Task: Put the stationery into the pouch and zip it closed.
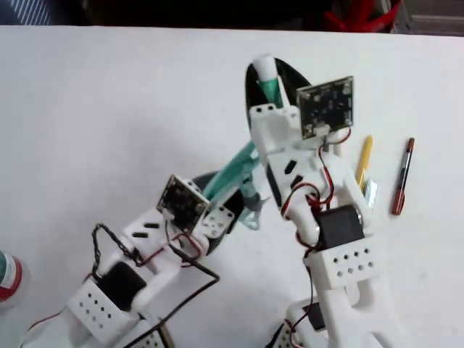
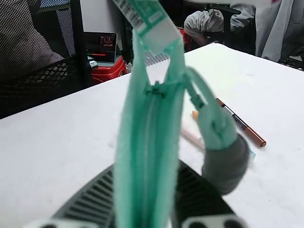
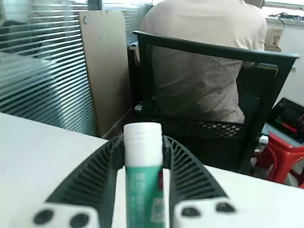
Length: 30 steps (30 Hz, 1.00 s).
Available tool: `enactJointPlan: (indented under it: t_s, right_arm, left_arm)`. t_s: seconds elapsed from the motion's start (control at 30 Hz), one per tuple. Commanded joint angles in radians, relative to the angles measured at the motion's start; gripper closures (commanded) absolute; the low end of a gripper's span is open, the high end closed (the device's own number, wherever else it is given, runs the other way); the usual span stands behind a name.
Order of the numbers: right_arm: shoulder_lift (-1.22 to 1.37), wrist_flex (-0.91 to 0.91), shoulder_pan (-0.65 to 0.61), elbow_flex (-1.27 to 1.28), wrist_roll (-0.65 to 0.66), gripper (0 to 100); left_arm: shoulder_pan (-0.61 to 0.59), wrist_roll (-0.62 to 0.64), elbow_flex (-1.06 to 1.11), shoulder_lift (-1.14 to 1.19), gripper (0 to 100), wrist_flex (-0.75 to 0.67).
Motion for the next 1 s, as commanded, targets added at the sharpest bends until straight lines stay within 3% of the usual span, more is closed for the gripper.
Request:
enactJointPlan:
  t_s: [0.0,0.47,0.7,0.97]
  right_arm:
    - [-0.022,-0.071,-0.015,0.003,-0.04,98.1]
    - [0.073,-0.203,-0.015,0.005,-0.038,98.1]
    - [0.021,0.071,-0.016,0.023,-0.04,98.1]
    - [-0.234,0.099,-0.11,0.203,-0.032,98.1]
  left_arm:
    - [-0.027,0.075,-0.003,-0.01,85,-0.015]
    - [-0.076,0.087,-0.051,-0.01,85,0.028]
    - [-0.084,0.087,-0.051,-0.01,85,0.028]
    - [-0.122,0.089,-0.061,-0.008,85,0.028]
